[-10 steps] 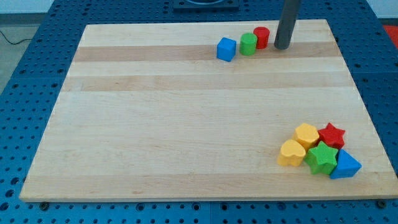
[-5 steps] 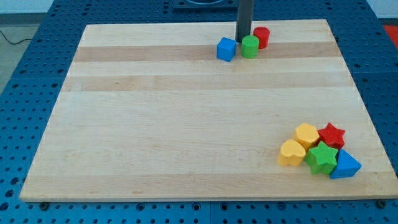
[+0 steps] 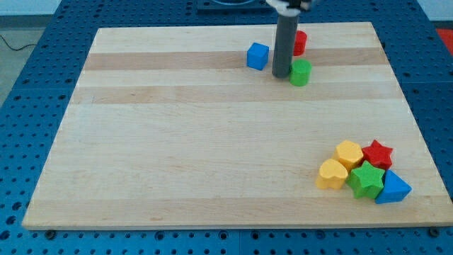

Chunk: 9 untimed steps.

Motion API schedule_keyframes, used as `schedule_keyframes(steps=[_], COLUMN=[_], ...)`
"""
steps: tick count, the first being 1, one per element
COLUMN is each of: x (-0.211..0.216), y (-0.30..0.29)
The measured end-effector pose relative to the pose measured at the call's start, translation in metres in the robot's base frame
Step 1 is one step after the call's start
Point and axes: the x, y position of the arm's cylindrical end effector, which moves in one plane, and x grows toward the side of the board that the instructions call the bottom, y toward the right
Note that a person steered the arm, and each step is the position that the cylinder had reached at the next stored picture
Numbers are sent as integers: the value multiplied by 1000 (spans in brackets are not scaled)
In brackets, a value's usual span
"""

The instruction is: Push the green circle into the group of blocks

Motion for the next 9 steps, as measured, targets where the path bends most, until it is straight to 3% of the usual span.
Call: schedule_keyframes(steps=[1,3,4,5,6,7,9], x=[2,-50,-53,-34,26,34,-40], y=[-6,-19,-8,8,9,10,2])
